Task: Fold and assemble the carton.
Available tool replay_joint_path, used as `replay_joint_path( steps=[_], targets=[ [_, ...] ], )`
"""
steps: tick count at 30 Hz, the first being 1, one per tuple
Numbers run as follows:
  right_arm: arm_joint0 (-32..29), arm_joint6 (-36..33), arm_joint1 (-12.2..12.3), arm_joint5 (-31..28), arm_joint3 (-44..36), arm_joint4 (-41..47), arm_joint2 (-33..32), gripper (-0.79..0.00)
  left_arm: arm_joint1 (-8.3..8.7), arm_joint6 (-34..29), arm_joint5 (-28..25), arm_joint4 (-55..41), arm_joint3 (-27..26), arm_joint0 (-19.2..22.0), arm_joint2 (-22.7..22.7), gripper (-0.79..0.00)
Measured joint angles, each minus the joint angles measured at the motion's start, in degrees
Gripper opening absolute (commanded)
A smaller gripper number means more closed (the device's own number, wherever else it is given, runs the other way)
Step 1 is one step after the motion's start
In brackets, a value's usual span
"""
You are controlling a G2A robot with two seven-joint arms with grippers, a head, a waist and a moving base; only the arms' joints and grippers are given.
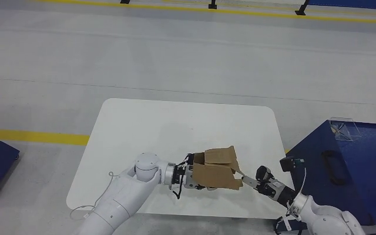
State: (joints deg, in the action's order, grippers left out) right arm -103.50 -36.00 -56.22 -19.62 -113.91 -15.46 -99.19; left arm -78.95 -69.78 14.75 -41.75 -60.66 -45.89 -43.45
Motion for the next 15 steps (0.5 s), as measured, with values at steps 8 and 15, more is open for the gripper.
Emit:
replay_joint_path(
  steps=[8,15],
  targets=[
    [2.43,0.74,-0.15,3.16,0.95,-4.78,3.27,0.0,0.2,-1.45,-2.62,2.52,-2.42,-0.75,0.29,-0.785],
    [3.63,2.37,-0.35,5.25,0.96,-7.57,5.1,0.0,0.81,-2.7,-4.35,4.4,-5.64,-2.24,-0.34,-0.785]
  ],
)
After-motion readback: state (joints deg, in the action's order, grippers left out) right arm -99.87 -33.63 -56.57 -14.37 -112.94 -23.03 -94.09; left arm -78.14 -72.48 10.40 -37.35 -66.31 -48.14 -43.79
